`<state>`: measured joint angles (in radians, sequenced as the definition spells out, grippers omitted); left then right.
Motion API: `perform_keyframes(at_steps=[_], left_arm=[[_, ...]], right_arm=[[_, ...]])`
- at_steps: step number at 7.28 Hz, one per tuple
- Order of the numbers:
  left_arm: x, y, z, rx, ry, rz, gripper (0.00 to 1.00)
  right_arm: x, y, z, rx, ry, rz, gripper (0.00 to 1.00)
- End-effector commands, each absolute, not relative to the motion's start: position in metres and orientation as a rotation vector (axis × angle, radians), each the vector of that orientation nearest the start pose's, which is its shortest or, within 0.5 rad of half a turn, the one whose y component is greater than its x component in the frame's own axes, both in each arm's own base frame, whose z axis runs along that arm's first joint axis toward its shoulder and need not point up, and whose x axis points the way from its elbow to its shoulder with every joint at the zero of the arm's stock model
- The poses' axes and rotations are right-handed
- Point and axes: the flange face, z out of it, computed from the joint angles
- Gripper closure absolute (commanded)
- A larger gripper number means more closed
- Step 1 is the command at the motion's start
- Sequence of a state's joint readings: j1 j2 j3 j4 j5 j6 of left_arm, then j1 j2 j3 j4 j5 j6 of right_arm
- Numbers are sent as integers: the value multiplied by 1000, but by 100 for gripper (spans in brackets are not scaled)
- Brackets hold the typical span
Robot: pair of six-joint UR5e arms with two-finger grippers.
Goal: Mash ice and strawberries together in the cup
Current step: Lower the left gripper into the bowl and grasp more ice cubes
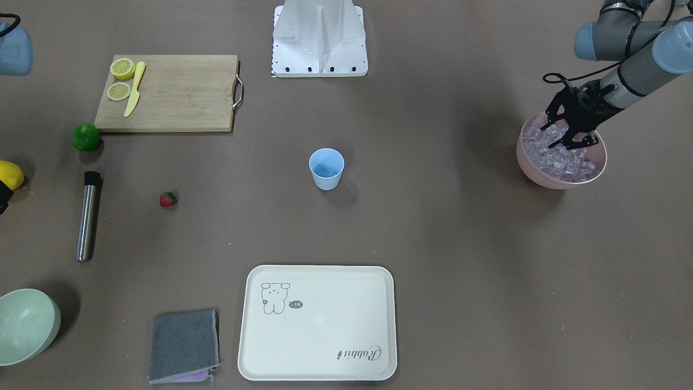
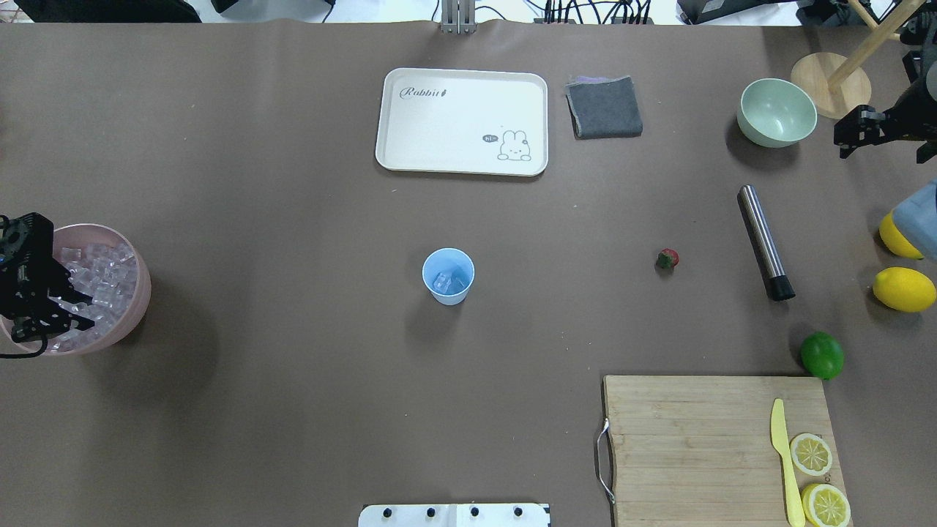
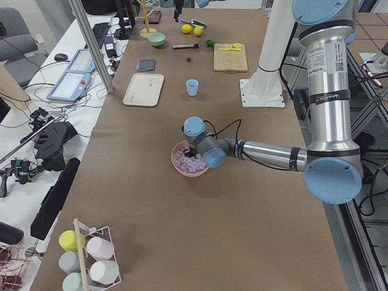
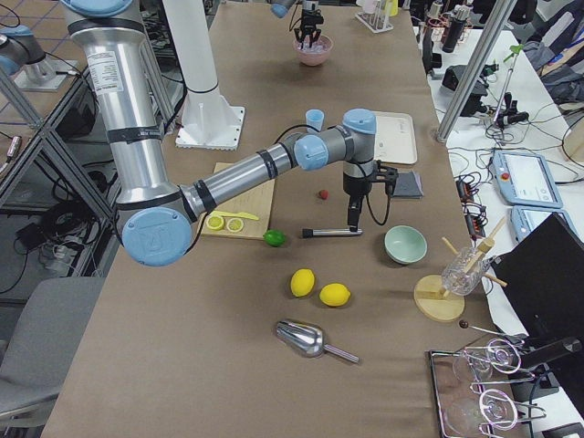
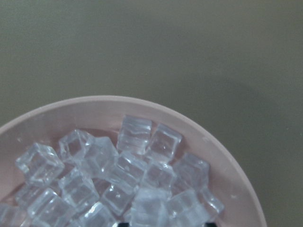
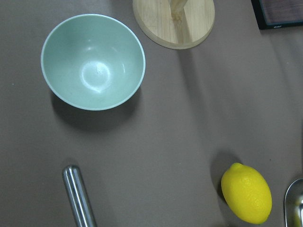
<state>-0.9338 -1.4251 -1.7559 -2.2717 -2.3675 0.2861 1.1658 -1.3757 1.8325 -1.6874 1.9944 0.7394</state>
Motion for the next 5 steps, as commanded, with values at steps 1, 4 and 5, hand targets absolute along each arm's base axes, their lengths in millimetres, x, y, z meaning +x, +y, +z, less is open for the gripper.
perform_keyframes(at_steps=[1,4,5], left_arm=[[219,-402,550,581,925,1119,100],[185,-420,542,570,982,1044,100],[182,-428,535,570,990,1033,100]], right_arm=[[-135,-549,457,60,-537,253,0],[-135,-548,451,66,-546,250,0],[-135,-549,448,68,-551,248,0]])
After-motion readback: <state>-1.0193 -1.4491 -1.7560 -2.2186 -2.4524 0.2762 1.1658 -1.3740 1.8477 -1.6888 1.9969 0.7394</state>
